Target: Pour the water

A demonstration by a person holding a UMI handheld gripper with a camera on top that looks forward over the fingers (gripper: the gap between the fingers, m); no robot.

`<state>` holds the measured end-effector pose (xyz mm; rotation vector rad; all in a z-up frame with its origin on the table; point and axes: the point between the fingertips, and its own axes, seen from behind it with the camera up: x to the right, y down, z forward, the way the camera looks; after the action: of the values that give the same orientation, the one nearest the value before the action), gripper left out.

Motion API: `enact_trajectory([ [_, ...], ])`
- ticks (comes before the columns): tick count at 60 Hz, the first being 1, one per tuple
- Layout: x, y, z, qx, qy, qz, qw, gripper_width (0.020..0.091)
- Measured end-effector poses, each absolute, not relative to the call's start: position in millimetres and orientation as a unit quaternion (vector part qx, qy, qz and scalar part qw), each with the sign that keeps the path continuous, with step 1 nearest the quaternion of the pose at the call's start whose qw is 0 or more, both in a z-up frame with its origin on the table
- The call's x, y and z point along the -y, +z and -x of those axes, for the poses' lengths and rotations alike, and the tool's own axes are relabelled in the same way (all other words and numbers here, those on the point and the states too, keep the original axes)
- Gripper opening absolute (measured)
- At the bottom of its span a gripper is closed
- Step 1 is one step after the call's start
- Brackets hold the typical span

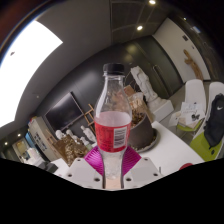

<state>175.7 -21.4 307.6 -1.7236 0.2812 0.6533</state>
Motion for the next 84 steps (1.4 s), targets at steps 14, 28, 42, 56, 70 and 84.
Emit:
enact_trajectory([
  [14, 11, 243, -307, -0.047, 0.033, 0.778, 0.625, 0.0192],
  [28, -1, 127, -353, -0.038, -0.035, 0.812, 0.581, 0.0191],
  [42, -1, 53, -365, -0.069, -0.038, 0.827, 0.556, 0.0195],
  [56, -1, 58, -365, -0.076, -0.046, 0.810, 0.579, 0.0395],
  [70, 32, 67, -371, -0.092, -0.069, 0.841, 0.529, 0.0849],
  [84, 116, 136, -293, -0.054, -0.059, 0.864, 0.498, 0.0855],
])
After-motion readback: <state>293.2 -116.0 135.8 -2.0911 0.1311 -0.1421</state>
